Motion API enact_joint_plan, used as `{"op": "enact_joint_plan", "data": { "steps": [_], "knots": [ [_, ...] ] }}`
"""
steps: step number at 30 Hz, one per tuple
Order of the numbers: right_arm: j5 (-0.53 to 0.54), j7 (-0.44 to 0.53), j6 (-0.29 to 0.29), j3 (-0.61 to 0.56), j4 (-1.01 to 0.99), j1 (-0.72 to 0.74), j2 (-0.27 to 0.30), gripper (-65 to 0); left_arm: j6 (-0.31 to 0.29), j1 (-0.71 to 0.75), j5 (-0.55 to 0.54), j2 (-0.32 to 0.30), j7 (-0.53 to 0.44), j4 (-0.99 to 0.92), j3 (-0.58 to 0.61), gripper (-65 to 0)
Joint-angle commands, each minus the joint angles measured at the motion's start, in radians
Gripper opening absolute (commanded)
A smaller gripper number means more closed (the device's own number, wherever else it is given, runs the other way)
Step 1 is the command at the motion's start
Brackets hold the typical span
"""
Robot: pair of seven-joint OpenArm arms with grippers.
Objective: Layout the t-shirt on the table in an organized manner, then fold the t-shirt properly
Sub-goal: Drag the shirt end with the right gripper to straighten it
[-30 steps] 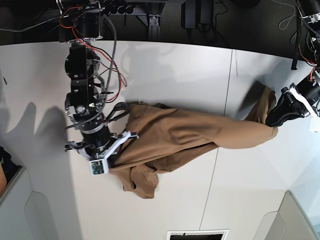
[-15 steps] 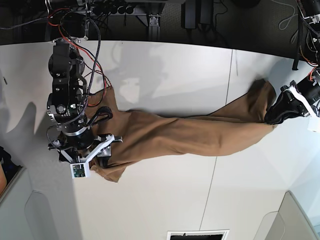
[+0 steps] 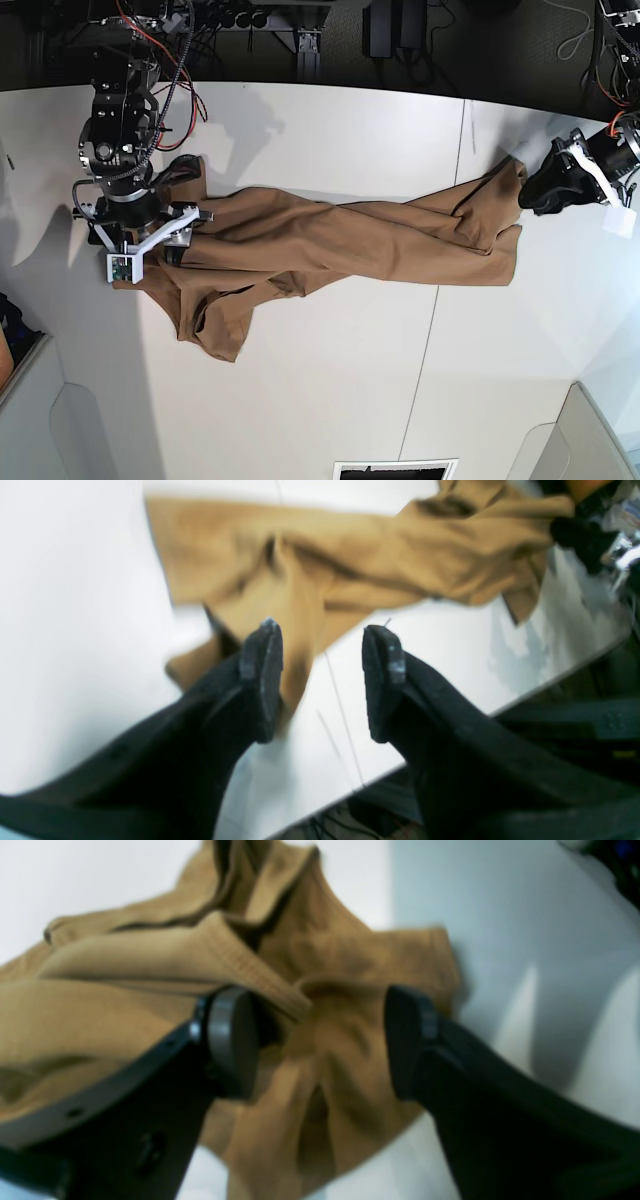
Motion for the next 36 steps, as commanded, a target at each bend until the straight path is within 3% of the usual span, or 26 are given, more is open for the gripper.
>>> {"op": "enact_joint_plan", "data": {
  "steps": [1,7,11,15,20,28,31,36],
  "knots": [
    [0.013,0.023,0.0,0.012,0.039,-0.001,0.003,-26.9,-0.012,0.0,-0.026,-0.019,-0.019,0.015,0.007,-36.2],
    [0.043,0.004,0.03,0.035,0.135,-0.045,0.003,-26.9,-0.012,0.004,-0.023,-0.019,-0.041,0.015,0.116,-36.2],
    [0.034,-0.008,0.029,0.048,0.173,-0.051,0.003,-26.9,-0.012,0.005,0.093,-0.016,-0.159,0.015,0.146,-35.7],
    [0.048,-0.007,0.021,0.095,0.205,-0.098,0.003,-26.9,-0.012,0.004,0.133,-0.016,-0.213,0.015,0.146,-25.5],
    [0.126,-0.006,0.048,0.127,0.199,-0.201,0.002,-26.9,-0.012,0.005,0.134,-0.016,-0.213,0.015,0.146,-25.4],
    [0.142,0.081,0.056,0.12,0.008,-0.225,0.002,-26.9,-0.012,0.004,0.167,-0.013,-0.277,0.015,0.147,-25.4],
    [0.142,0.084,0.069,0.119,-0.077,-0.191,0.002,-26.9,-0.012,-0.01,0.224,-0.013,-0.333,0.015,0.146,-25.4],
    [0.141,0.084,0.098,0.116,-0.134,-0.153,-0.011,-28.2,-0.012,-0.077,0.23,-0.014,-0.337,0.015,0.146,-25.4]
  ]
}}
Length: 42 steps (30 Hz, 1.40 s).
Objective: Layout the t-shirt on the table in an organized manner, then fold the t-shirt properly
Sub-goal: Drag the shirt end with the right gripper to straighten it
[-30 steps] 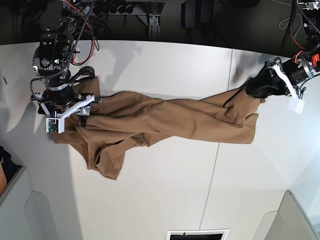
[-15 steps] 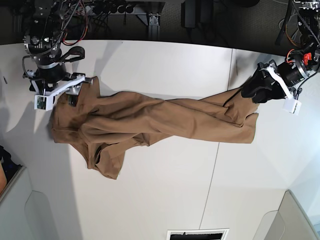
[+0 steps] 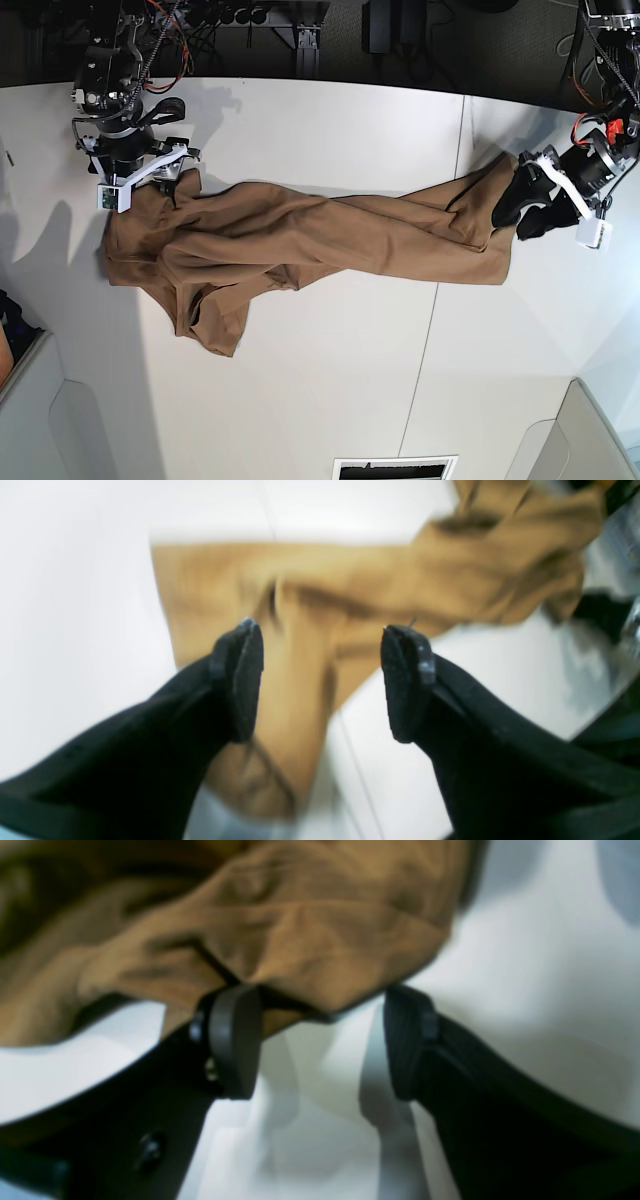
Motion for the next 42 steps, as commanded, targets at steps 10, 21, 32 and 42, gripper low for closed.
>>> {"op": "enact_joint_plan", "data": {
  "steps": [10,21,32,42],
  "knots": [
    [-0.038,-0.058,0.063,-0.001,0.056,-0.002,-0.003,-65.0,-0.012,-0.084,-0.019,-0.017,-0.019,0.015,0.017,-25.4],
    [0.019,-0.014,0.072,-0.001,0.499,0.032,-0.003,-65.0,-0.012,-0.085,-0.012,-0.02,0.006,0.015,0.068,-25.4],
    [-0.049,0.037,0.135,-0.001,-0.109,0.666,-0.002,-65.0,-0.012,-0.085,0.03,-0.023,0.006,0.015,0.068,-25.5],
    [-0.044,-0.188,0.129,0.0,-0.221,0.797,0.003,-26.2,-0.012,-0.084,0.039,-0.025,0.008,0.015,0.068,-25.5]
  ]
}}
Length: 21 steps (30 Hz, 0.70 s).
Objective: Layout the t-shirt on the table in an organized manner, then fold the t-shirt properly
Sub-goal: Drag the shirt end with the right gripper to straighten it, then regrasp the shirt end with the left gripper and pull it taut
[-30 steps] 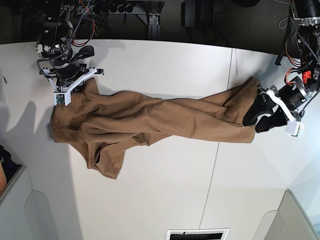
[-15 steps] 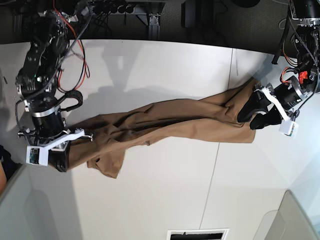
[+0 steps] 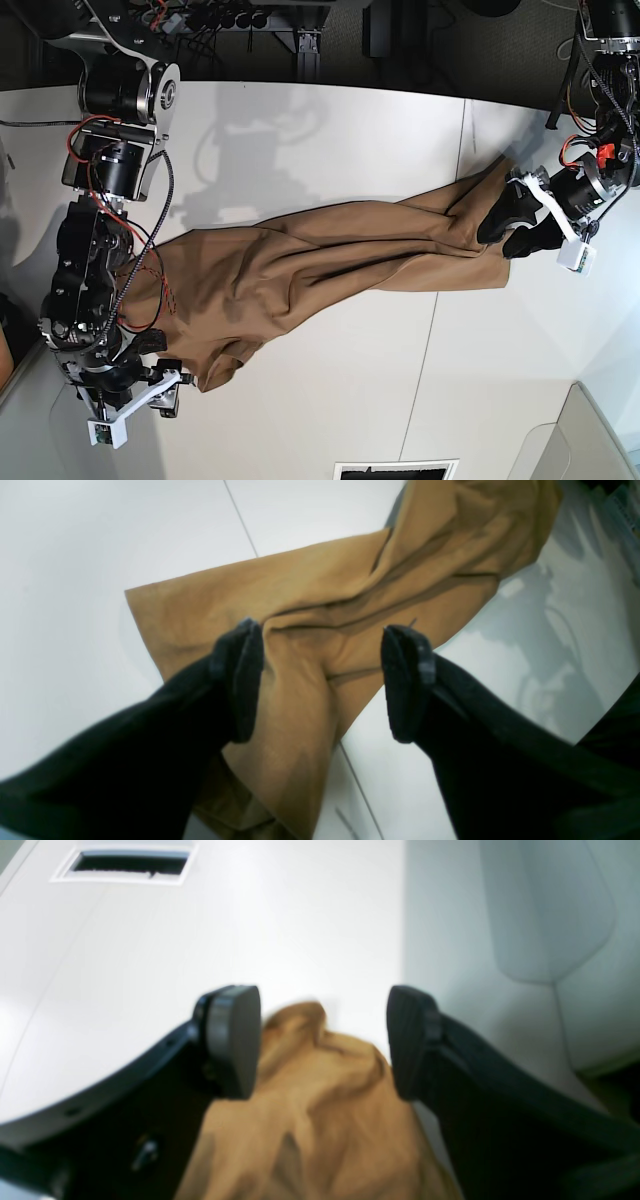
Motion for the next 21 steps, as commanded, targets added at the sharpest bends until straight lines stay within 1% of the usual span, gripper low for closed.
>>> {"op": "enact_joint_plan", "data": {
  "steps": [1,5,8,11,12,14,16,18,20,21],
  "knots": [
    [0.012,0.016,0.0,0.001,0.05,0.003,0.005,-26.2,-0.012,-0.01,-0.021,-0.02,0.002,0.015,-0.008,-25.5],
    [0.01,0.017,-0.026,0.003,0.185,-0.153,0.005,-26.2,-0.012,-0.002,-0.097,-0.019,0.146,0.015,-0.012,-25.7],
    [-0.005,0.032,-0.037,0.003,0.221,-0.283,0.005,-26.2,-0.012,0.026,-0.133,-0.019,0.156,0.015,-0.032,-25.7],
    [-0.015,0.086,-0.041,0.003,0.206,-0.408,0.005,-26.2,-0.012,0.065,-0.152,-0.019,0.153,0.015,-0.053,-25.7],
    [-0.014,0.118,-0.043,0.003,0.196,-0.442,0.005,-26.2,-0.012,0.076,-0.145,-0.017,0.148,0.015,-0.053,-25.7],
    [-0.014,0.187,-0.049,0.003,0.18,-0.487,0.005,-26.2,-0.012,0.081,-0.094,-0.006,0.116,0.014,-0.053,-25.7],
    [0.007,0.23,-0.051,0.003,0.174,-0.504,0.005,-26.2,-0.012,0.08,-0.028,0.0,0.04,0.014,-0.053,-25.7],
    [0.029,0.236,-0.052,0.003,0.174,-0.503,0.004,-26.2,-0.012,0.079,0.01,0.0,-0.043,0.014,-0.053,-25.7],
    [0.06,0.236,-0.051,0.003,0.174,-0.494,0.002,-26.2,-0.012,0.056,0.036,0.0,-0.076,0.014,-0.053,-25.7],
    [0.067,0.235,-0.051,0.003,0.174,-0.488,-0.001,-26.2,-0.012,0.032,0.051,0.0,-0.074,0.014,-0.053,-25.7]
  ]
}}
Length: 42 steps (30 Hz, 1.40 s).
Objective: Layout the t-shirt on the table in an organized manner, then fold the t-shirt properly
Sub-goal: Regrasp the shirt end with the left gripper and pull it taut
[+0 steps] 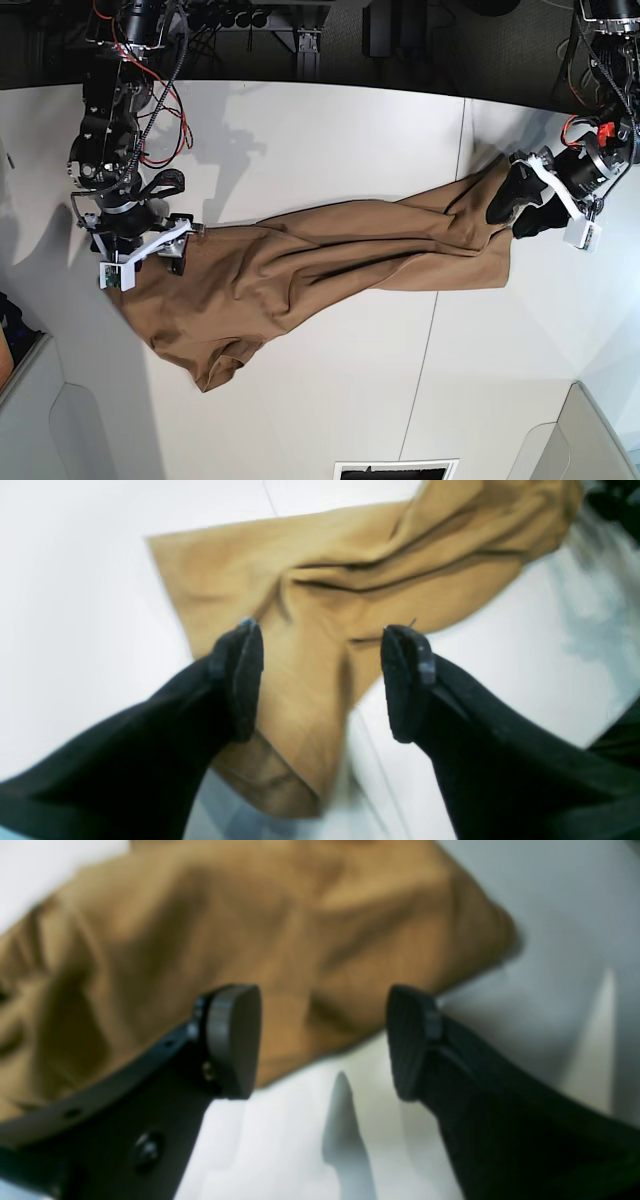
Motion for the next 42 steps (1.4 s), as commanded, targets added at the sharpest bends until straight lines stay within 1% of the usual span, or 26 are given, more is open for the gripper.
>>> {"op": "enact_joint_plan", "data": {
  "steps": [1,4,7,9,11,12,13,15,16,17,20,21,23,25,27,29,34,35,37,38,42],
  "knots": [
    [0.012,0.022,0.0,0.001,0.019,0.021,0.0,-26.2,-0.013,-0.043,-0.014,-0.019,-0.034,0.015,-0.007,-25.7],
    [0.022,0.006,0.0,0.001,0.019,0.042,0.001,-26.2,-0.013,-0.122,0.002,-0.02,-0.026,0.015,0.018,-25.7],
    [0.022,-0.015,0.0,0.001,0.019,0.049,0.001,-26.2,-0.013,-0.182,0.057,-0.019,-0.021,0.015,0.106,-25.7],
    [0.022,-0.028,0.0,0.001,0.019,0.048,0.001,-26.2,-0.013,-0.207,0.143,-0.019,-0.054,0.013,0.204,-25.7],
    [0.022,-0.042,0.0,0.001,0.019,0.048,0.0,-26.2,-0.013,-0.233,0.288,-0.019,-0.116,0.011,0.315,-25.7],
    [0.022,-0.042,0.0,0.001,0.019,0.048,0.0,-26.2,0.001,-0.251,0.362,-0.019,-0.148,0.008,0.368,-25.7],
    [0.022,-0.046,0.0,0.001,0.019,0.048,0.001,-26.2,0.041,-0.269,0.425,-0.019,-0.173,0.002,0.415,-25.7],
    [0.022,-0.06,0.0,0.001,0.019,0.048,0.001,-26.2,0.111,-0.309,0.504,-0.019,-0.201,-0.018,0.488,-25.7],
    [0.022,-0.069,0.0,0.001,0.019,0.047,0.0,-26.2,0.135,-0.328,0.525,-0.019,-0.206,-0.034,0.519,-25.7],
    [0.022,-0.079,0.0,0.001,0.019,0.045,0.001,-26.2,0.149,-0.346,0.549,-0.019,-0.21,-0.053,0.547,-25.7],
    [0.022,-0.091,0.0,0.001,0.019,0.045,0.001,-26.2,0.15,-0.392,0.615,-0.019,-0.215,-0.125,0.621,-25.7],
    [0.022,-0.09,0.0,0.001,0.019,0.045,0.001,-26.2,0.149,-0.403,0.628,-0.019,-0.215,-0.148,0.64,-25.7],
    [0.022,-0.089,0.0,0.001,0.019,0.045,0.001,-26.2,0.126,-0.412,0.636,-0.019,-0.215,-0.174,0.671,-25.7],
    [0.022,-0.089,0.0,0.001,0.019,0.045,0.001,-26.2,0.113,-0.411,0.635,-0.019,-0.213,-0.174,0.683,-25.7],
    [0.023,-0.084,0.0,0.001,0.019,0.045,0.001,-26.2,0.115,-0.411,0.623,-0.019,-0.214,-0.167,0.683,-25.7],
    [0.022,-0.083,0.0,0.001,0.019,0.045,0.001,-26.2,0.134,-0.411,0.624,-0.02,-0.213,-0.148,0.682,-25.7],
    [0.023,-0.082,0.0,0.001,0.019,0.045,0.001,-26.2,0.138,-0.41,0.624,-0.019,-0.163,-0.097,0.679,-25.8],
    [0.023,-0.083,0.0,0.001,0.019,0.045,0.001,-26.2,0.128,-0.409,0.628,-0.019,-0.163,-0.097,0.679,-27.5],
    [0.022,-0.083,0.0,0.001,0.019,0.045,0.001,-26.2,0.084,-0.408,0.648,-0.02,-0.16,-0.098,0.679,-37.0],
    [0.022,-0.083,0.0,0.001,0.019,0.045,0.001,-26.2,0.073,-0.408,0.652,-0.02,-0.148,-0.099,0.679,-39.2],
    [0.023,-0.082,0.0,0.001,0.019,0.045,0.001,-26.2,0.071,-0.408,0.621,-0.02,-0.133,-0.099,0.679,-39.2]
  ]
}}
